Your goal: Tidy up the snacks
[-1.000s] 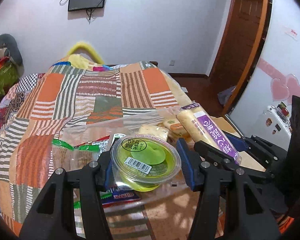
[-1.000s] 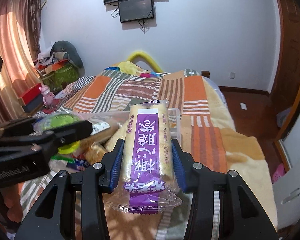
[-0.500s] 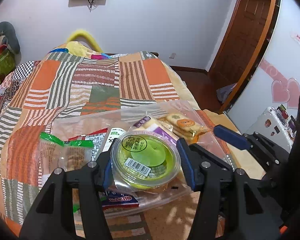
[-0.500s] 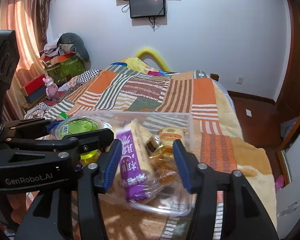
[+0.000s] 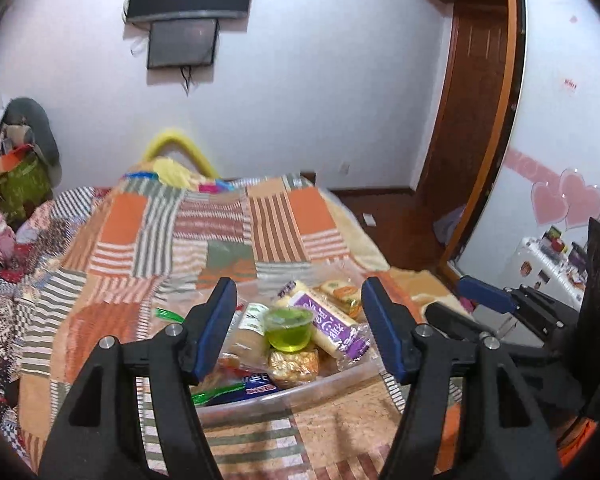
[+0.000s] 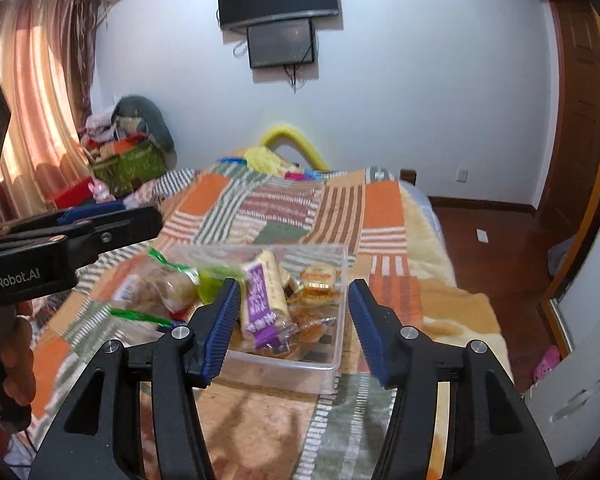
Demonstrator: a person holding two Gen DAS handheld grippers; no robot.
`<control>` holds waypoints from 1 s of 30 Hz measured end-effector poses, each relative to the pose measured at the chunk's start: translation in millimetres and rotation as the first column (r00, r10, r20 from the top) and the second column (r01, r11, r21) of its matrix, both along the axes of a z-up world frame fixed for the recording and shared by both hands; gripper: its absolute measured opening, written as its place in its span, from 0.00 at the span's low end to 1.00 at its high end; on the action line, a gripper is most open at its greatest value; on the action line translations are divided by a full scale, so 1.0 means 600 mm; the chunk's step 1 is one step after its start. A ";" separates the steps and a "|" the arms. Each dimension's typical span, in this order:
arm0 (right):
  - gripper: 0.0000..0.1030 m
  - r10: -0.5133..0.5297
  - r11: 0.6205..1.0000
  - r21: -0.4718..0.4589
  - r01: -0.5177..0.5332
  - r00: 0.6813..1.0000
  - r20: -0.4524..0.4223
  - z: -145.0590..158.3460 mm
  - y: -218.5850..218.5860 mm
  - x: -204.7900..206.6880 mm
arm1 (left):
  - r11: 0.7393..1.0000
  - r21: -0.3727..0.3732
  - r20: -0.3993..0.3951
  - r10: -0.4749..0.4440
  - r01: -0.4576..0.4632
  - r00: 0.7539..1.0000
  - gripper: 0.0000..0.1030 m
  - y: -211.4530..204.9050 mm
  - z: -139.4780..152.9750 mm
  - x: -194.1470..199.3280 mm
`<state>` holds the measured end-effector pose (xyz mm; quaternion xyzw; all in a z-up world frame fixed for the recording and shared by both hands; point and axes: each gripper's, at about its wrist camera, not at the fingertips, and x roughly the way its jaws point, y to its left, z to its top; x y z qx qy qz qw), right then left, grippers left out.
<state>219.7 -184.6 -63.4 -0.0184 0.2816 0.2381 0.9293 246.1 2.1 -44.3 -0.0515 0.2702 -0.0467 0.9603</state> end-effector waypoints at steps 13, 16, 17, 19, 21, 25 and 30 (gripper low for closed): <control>0.54 0.017 0.989 0.138 -0.045 0.980 0.197 0.139 -0.017 -0.133 | 0.999 0.012 0.233 0.047 -0.051 0.971 0.82 0.018 0.111 -0.197; 0.65 0.014 0.988 0.147 -0.049 0.973 0.232 0.151 -0.011 -0.162 | 0.998 0.019 0.264 0.047 -0.054 0.963 0.88 0.018 0.118 -0.227; 0.71 0.009 0.988 0.148 -0.046 0.971 0.241 0.153 -0.010 -0.171 | 0.998 0.022 0.270 0.044 -0.052 0.962 0.89 0.017 0.119 -0.234; 0.78 0.002 0.988 0.147 -0.040 0.968 0.250 0.151 -0.006 -0.178 | 0.998 0.031 0.279 0.041 -0.052 0.960 0.93 0.016 0.120 -0.250; 0.83 -0.006 0.990 0.138 -0.031 0.966 0.257 0.151 0.000 -0.186 | 0.998 0.035 0.284 0.038 -0.050 0.958 0.95 0.014 0.120 -0.257; 0.95 -0.026 0.993 0.120 -0.007 0.963 0.267 0.149 0.009 -0.193 | 0.999 0.029 0.283 0.032 -0.042 0.958 0.99 0.014 0.115 -0.275; 1.00 -0.053 0.992 0.127 0.019 0.961 0.271 0.146 0.005 -0.207 | 0.999 0.018 0.261 0.029 -0.035 0.965 1.00 0.017 0.105 -0.282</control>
